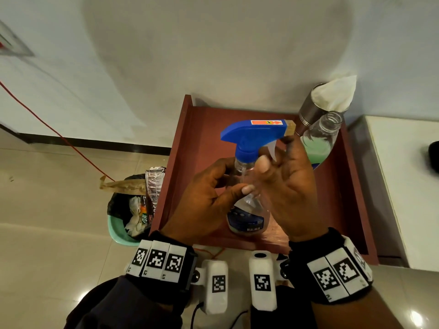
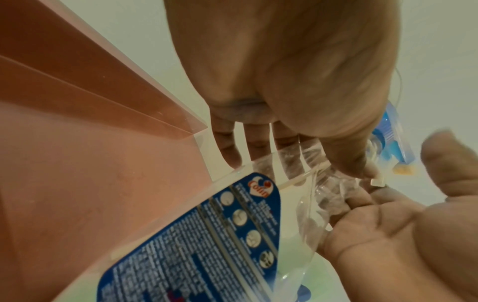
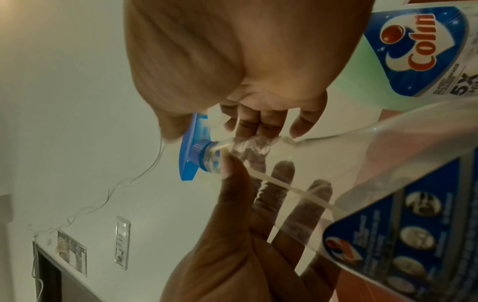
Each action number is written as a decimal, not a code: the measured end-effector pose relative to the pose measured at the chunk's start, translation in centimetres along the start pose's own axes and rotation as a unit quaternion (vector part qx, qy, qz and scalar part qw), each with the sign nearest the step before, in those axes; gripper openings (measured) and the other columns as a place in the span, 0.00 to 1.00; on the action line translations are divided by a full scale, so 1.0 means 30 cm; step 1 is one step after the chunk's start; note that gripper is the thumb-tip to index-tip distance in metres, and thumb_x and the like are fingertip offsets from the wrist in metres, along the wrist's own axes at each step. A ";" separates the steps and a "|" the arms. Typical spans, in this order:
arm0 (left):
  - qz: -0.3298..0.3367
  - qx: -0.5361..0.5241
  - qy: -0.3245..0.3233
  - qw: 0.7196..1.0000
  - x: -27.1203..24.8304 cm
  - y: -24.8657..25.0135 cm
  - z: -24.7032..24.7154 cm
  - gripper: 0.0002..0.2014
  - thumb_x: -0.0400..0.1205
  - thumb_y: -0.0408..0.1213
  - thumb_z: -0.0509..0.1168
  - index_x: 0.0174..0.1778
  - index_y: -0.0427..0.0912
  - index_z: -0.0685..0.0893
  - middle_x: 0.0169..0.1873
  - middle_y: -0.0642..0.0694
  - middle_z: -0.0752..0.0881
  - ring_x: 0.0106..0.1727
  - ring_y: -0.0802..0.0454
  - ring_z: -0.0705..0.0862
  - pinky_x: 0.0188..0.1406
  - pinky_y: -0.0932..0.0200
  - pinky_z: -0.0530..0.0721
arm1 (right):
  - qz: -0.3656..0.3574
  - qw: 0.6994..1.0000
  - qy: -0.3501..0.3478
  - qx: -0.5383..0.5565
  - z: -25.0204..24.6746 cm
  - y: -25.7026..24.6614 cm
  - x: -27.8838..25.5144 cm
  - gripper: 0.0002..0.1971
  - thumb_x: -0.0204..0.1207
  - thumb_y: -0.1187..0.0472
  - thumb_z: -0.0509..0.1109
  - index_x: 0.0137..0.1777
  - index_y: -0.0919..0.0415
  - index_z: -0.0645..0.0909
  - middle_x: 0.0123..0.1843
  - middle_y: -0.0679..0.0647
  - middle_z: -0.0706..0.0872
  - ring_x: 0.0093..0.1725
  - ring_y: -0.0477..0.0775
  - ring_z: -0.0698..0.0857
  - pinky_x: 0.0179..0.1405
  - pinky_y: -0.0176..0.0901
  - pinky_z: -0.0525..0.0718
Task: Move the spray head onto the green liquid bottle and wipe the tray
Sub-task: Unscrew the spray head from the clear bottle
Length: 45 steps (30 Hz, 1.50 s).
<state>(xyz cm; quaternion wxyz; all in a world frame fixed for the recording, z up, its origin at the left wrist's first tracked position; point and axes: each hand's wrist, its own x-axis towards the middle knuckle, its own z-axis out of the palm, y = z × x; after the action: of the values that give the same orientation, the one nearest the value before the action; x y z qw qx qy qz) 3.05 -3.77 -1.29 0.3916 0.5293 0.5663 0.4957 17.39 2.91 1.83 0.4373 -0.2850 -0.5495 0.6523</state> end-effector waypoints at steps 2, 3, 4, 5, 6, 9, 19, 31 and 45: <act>0.008 -0.001 0.000 1.000 -0.002 -0.001 -0.003 0.16 0.83 0.45 0.69 0.67 0.54 0.79 0.53 0.54 0.90 0.56 0.51 0.90 0.54 0.56 0.90 | -0.007 0.997 0.006 -0.078 -0.001 0.001 0.001 0.29 0.73 0.47 0.80 0.71 0.54 0.76 0.59 0.55 0.89 0.61 0.63 0.89 0.63 0.69 0.87; 0.010 0.002 -0.001 1.000 -0.003 -0.001 -0.002 0.16 0.83 0.45 0.69 0.67 0.55 0.79 0.53 0.54 0.90 0.56 0.51 0.90 0.53 0.56 0.90 | -0.014 0.994 0.008 -0.108 -0.002 0.000 0.001 0.23 0.75 0.48 0.79 0.68 0.53 0.80 0.57 0.53 0.90 0.60 0.62 0.90 0.63 0.70 0.87; 0.010 0.004 -0.002 1.000 -0.003 -0.001 -0.001 0.16 0.83 0.46 0.69 0.67 0.55 0.80 0.52 0.52 0.90 0.55 0.50 0.91 0.53 0.55 0.90 | -0.021 0.993 0.004 -0.117 -0.008 0.000 0.003 0.17 0.79 0.51 0.76 0.65 0.54 0.83 0.56 0.53 0.91 0.59 0.62 0.90 0.62 0.70 0.87; 0.007 0.003 -0.001 1.000 -0.002 -0.004 0.001 0.16 0.83 0.47 0.69 0.67 0.55 0.80 0.51 0.51 0.90 0.55 0.48 0.91 0.53 0.53 0.90 | -0.023 0.994 0.000 -0.106 -0.014 0.001 0.002 0.12 0.83 0.55 0.71 0.63 0.57 0.84 0.55 0.56 0.92 0.57 0.62 0.91 0.60 0.71 0.87; 0.004 0.001 0.000 1.000 -0.001 -0.008 0.002 0.17 0.82 0.48 0.69 0.67 0.54 0.80 0.51 0.50 0.90 0.55 0.48 0.91 0.53 0.51 0.90 | -0.023 0.996 -0.003 -0.085 -0.017 -0.002 0.001 0.12 0.86 0.56 0.67 0.64 0.61 0.84 0.55 0.59 0.92 0.57 0.64 0.91 0.59 0.70 0.88; -0.002 -0.006 0.009 1.000 0.003 -0.013 0.005 0.18 0.82 0.49 0.69 0.68 0.54 0.80 0.50 0.49 0.90 0.55 0.48 0.91 0.55 0.47 0.90 | -0.011 1.000 -0.008 -0.016 -0.014 -0.007 -0.001 0.25 0.82 0.51 0.71 0.75 0.63 0.75 0.65 0.64 0.88 0.67 0.68 0.87 0.66 0.68 0.85; 0.008 -0.011 0.013 1.000 0.002 -0.018 0.015 0.20 0.82 0.46 0.70 0.70 0.52 0.81 0.56 0.53 0.91 0.59 0.49 0.90 0.57 0.53 0.89 | -0.026 0.989 0.028 -0.140 0.003 -0.006 0.000 0.12 0.79 0.59 0.77 0.61 0.57 0.86 0.55 0.52 0.93 0.59 0.57 0.92 0.64 0.68 0.87; 0.061 0.115 0.097 0.987 0.008 -0.013 -0.034 0.21 0.77 0.49 0.76 0.66 0.54 0.86 0.55 0.65 0.83 0.60 0.60 0.84 0.57 0.55 0.86 | -0.089 0.984 0.047 -0.148 0.023 -0.108 -0.015 0.10 0.73 0.53 0.80 0.53 0.46 0.87 0.46 0.47 0.93 0.48 0.51 0.93 0.51 0.45 0.90; 0.050 0.212 0.158 0.963 0.071 -0.002 -0.050 0.27 0.76 0.59 0.73 0.70 0.54 0.86 0.61 0.53 0.91 0.59 0.55 0.88 0.59 0.47 0.87 | -0.133 0.965 0.133 -0.183 0.050 -0.171 -0.019 0.05 0.81 0.52 0.73 0.54 0.43 0.86 0.36 0.60 0.81 0.32 0.53 0.77 0.32 0.45 0.78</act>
<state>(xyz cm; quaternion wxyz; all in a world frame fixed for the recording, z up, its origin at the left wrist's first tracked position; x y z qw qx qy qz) 1.32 -1.89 -0.87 0.1508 0.5430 0.6861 0.4601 17.69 1.78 7.08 0.5294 -0.3686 -0.6294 0.4332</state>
